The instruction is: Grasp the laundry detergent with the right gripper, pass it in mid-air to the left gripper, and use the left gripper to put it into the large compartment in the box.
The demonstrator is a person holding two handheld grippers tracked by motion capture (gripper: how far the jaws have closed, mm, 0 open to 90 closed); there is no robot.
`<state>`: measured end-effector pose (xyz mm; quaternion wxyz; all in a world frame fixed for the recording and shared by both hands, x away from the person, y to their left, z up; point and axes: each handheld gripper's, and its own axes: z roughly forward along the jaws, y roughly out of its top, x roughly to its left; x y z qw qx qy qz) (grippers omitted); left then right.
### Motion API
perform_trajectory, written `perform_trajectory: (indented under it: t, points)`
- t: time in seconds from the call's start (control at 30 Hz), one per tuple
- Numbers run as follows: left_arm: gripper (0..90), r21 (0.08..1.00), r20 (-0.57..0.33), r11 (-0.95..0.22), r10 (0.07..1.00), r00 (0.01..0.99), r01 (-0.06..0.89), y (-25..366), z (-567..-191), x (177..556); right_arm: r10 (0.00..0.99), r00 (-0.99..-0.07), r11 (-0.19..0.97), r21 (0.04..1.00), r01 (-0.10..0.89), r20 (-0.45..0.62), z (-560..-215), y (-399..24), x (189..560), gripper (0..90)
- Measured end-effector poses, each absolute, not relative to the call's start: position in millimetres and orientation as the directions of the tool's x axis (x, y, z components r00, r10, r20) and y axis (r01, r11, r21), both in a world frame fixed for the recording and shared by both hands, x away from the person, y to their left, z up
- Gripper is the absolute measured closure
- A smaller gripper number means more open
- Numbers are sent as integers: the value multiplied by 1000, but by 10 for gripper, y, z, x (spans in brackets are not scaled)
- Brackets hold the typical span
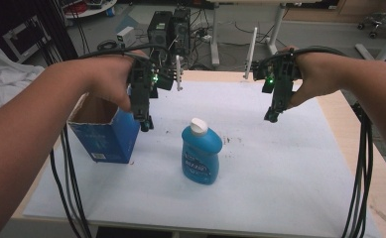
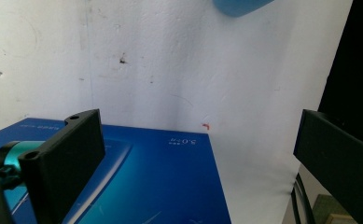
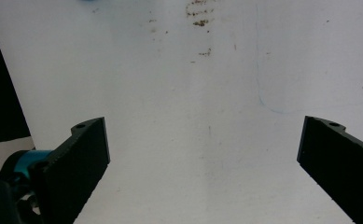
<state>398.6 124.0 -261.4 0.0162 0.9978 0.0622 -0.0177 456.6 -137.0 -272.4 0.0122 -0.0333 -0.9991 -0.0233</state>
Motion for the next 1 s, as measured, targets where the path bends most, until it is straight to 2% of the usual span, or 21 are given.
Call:
perform_trajectory:
  t: [0.4, 0.7, 1.0]
  points:
    - [18, 27, -49, -994, 107, 993, 108, 1299, -2698, 3938, 79, -996, 995, 65, 81, 38, -2800, -1503, 4337, 16]
    - [18, 44, -48, -995, 83, 995, 85, 1280, -2705, 3897, 138, -988, 975, 167, 148, 69, -2886, -1754, 3975, 15]
    - [18, 48, -45, -997, 65, 997, 67, 1269, -2689, 3865, 173, -979, 926, 321, 200, 111, -3060, -1909, 3593, 15]
